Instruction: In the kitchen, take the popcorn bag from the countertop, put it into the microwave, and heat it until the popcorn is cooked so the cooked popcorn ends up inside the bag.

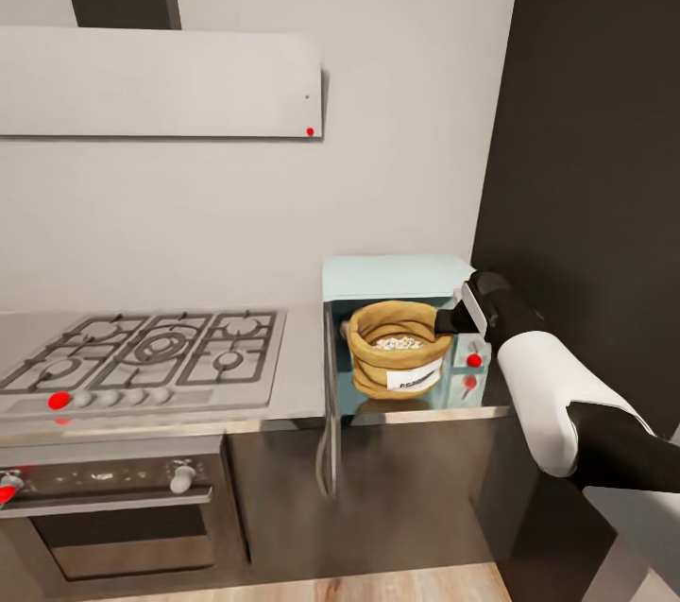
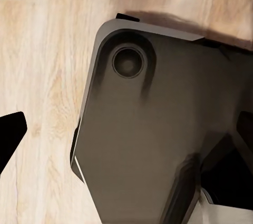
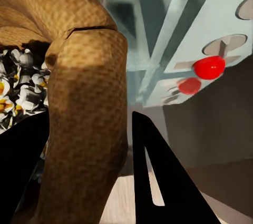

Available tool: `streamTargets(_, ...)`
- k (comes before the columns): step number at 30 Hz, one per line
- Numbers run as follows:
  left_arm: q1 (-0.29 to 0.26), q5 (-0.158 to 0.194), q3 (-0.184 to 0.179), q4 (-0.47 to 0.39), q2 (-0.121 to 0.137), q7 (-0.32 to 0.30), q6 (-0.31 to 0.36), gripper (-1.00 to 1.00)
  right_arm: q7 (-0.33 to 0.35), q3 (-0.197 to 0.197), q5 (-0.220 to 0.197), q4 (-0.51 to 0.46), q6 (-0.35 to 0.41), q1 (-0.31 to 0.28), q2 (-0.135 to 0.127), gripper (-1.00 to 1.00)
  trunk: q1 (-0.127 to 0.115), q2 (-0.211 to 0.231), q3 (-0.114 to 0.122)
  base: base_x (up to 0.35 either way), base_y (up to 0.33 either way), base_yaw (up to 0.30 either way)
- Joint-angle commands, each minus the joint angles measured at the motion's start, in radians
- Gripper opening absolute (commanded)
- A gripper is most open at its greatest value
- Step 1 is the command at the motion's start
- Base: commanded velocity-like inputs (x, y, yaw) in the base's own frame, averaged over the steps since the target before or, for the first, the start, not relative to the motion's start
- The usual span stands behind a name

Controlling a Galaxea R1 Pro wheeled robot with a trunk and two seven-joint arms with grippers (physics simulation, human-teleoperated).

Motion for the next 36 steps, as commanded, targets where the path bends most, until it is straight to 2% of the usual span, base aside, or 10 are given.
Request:
streamTargets(1, 0.0, 0.001, 0.007, -0.001, 0.0, 0.0, -0.001, 1.0, 0.003, -0.005, 0.005, -0.001, 0.003, -0.001, 0.001, -1.0, 0.0, -0.001, -0.001, 0.225, 0.0, 0.0)
streamTargets(12, 0.0, 0.001, 0.007, -0.001, 0.0, 0.0, -0.001, 1.0, 0.003, -0.004, 0.004, -0.001, 0.003, -0.001, 0.001, -1.0, 0.0, -0.001, -0.001, 0.155, 0.0, 0.0)
streamTargets(14, 0.0, 0.006, 0.012, -0.003, 0.001, 0.0, -0.001, 1.0, 0.009, -0.007, 0.017, -0.001, 0.003, 0.006, 0.007, -1.0, 0.001, -0.001, -0.001, 0.005, 0.0, 0.0)
streamTargets(21, 0.0, 0.007, 0.013, -0.003, 0.001, 0.0, -0.001, 1.0, 0.011, -0.002, 0.018, 0.011, 0.003, 0.022, 0.021, -1.0, 0.001, -0.001, -0.001, 0.0, 0.0, 0.0)
streamTargets(36, 0.0, 0.007, 0.013, -0.003, 0.001, 0.0, -0.001, 1.0, 0.011, -0.005, 0.019, 0.006, 0.003, 0.026, 0.021, -1.0, 0.001, -0.001, -0.001, -0.081, 0.0, 0.0)
